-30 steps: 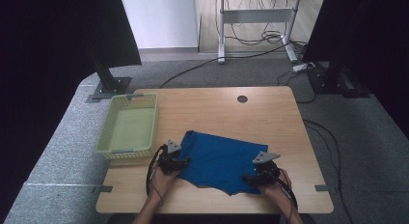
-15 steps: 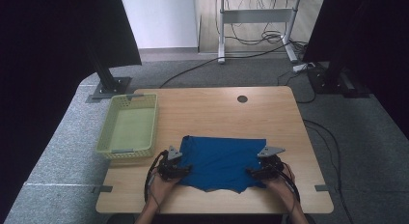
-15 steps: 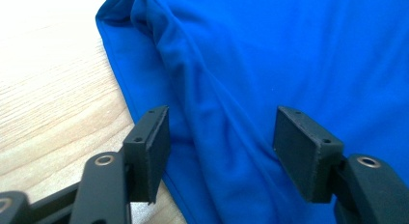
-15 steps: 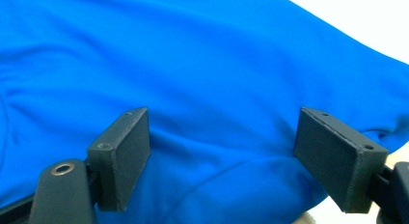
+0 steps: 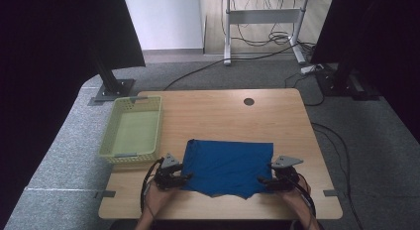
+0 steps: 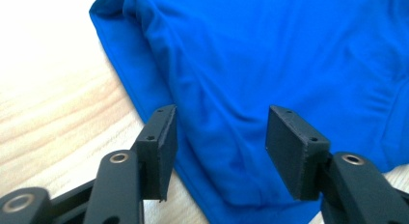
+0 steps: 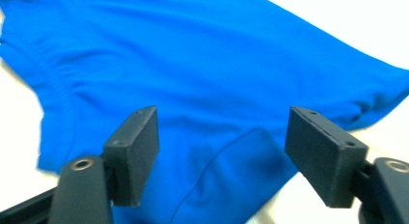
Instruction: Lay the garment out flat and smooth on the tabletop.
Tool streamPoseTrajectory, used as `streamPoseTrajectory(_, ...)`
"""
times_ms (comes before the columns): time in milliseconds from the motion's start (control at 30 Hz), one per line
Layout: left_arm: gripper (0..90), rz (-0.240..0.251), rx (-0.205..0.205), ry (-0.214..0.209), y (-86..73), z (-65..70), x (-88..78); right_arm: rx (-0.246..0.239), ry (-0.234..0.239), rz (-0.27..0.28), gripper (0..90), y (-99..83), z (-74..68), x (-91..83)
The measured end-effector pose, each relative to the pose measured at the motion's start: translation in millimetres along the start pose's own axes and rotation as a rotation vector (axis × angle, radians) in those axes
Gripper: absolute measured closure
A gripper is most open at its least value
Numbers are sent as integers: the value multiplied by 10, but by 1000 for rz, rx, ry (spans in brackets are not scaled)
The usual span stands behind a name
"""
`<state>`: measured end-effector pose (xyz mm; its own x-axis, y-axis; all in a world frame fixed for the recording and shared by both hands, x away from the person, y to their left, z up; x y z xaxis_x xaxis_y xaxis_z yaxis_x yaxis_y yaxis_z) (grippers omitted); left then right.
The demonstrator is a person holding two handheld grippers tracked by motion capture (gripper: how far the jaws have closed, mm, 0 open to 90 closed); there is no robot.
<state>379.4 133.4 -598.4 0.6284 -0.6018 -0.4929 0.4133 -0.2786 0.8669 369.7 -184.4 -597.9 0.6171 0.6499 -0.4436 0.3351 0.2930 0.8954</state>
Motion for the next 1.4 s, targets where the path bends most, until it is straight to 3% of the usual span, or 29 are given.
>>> streamPoseTrajectory(67,507,-19,18,-10,-38,35,20,-1,7,-6,373,-39,-22,-89)
streamPoseTrajectory(167,523,-28,35,-8,-49,48,28,-3,18,-14,391,-66,-45,-112)
streamPoseTrajectory(200,523,-55,90,7,-86,89,55,-3,18,-14,410,-66,-45,-112)
streamPoseTrajectory(233,548,-57,104,11,-92,100,59,-18,46,-45,459,-138,-88,-119)
streamPoseTrajectory(333,600,-58,125,7,-86,129,53,-35,69,-68,503,-193,-109,-117)
streamPoseTrajectory(367,671,-59,131,10,-86,132,52,-35,73,-83,586,-222,-116,-124)
streamPoseTrajectory(433,689,-59,131,10,-86,132,52,-35,76,-84,586,-222,-117,-129)
streamPoseTrajectory(467,689,-59,131,10,-86,132,52,-35,76,-84,625,-222,-117,-129)
streamPoseTrajectory(500,799,-61,133,-9,-87,157,50,-40,102,-109,814,-237,-159,-142)
streamPoseTrajectory(567,819,-57,138,-9,-79,154,43,-41,105,-115,835,-242,-171,-140)
streamPoseTrajectory(633,840,-57,138,-9,-79,154,43,-51,101,-116,835,-235,-178,-143)
streamPoseTrajectory(667,840,-22,128,-19,-17,147,6,-51,101,-116,852,-235,-178,-143)
streamPoseTrajectory(700,859,-22,128,-19,-17,147,6,-51,101,-116,852,-235,-178,-143)
streamPoseTrajectory(733,859,-22,128,-19,-17,147,6,-61,88,-92,852,-170,-175,-177)
streamPoseTrajectory(767,859,32,88,-41,94,112,-56,-61,88,-92,859,-170,-175,-177)
streamPoseTrajectory(800,861,45,80,-42,126,95,-71,-65,75,-54,860,-82,-156,-218)
streamPoseTrajectory(900,861,45,80,-42,126,95,-71,-66,69,-43,861,-53,-148,-227)
streamPoseTrajectory(967,862,86,67,-37,281,33,-100,-69,55,-15,860,49,-121,-242)
streamPoseTrajectory(1067,861,104,60,-48,344,27,-107,-63,53,-12,859,96,-101,-242)
streamPoseTrajectory(1100,856,91,57,-49,331,27,-96,-22,72,-32,823,98,-85,-229)
streamPoseTrajectory(1133,852,68,64,-38,294,16,-81,-13,77,-54,795,66,-72,-211)
streamPoseTrajectory(1167,840,68,64,-38,294,16,-81,-13,77,-54,795,66,-72,-211)
streamPoseTrajectory(1200,840,25,62,-22,192,-12,-42,-23,65,-68,773,35,-55,-197)
streamPoseTrajectory(1267,797,25,62,-22,192,-12,-42,-15,69,-79,773,-18,-54,-185)
streamPoseTrajectory(1300,797,-5,13,-44,76,-41,-38,-15,69,-79,745,-18,-54,-185)
streamPoseTrajectory(1333,729,-11,7,-47,59,-45,-43,1,67,-68,686,-60,-68,-211)
streamPoseTrajectory(1400,714,-11,7,-47,59,-45,-43,5,67,-70,686,-72,-68,-222)
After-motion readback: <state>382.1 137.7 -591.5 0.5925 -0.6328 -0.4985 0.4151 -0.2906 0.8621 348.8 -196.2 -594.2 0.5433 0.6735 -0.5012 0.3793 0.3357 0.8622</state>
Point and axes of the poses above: each handheld gripper's, and its own axes: x roughly forward along the jaws, y roughly out of its top, z roughly to its right, the point moved 9 cm from there along x, roughly forward along the jaws, and after that the axes turned 12 degrees about z, right-handed, at the moved point
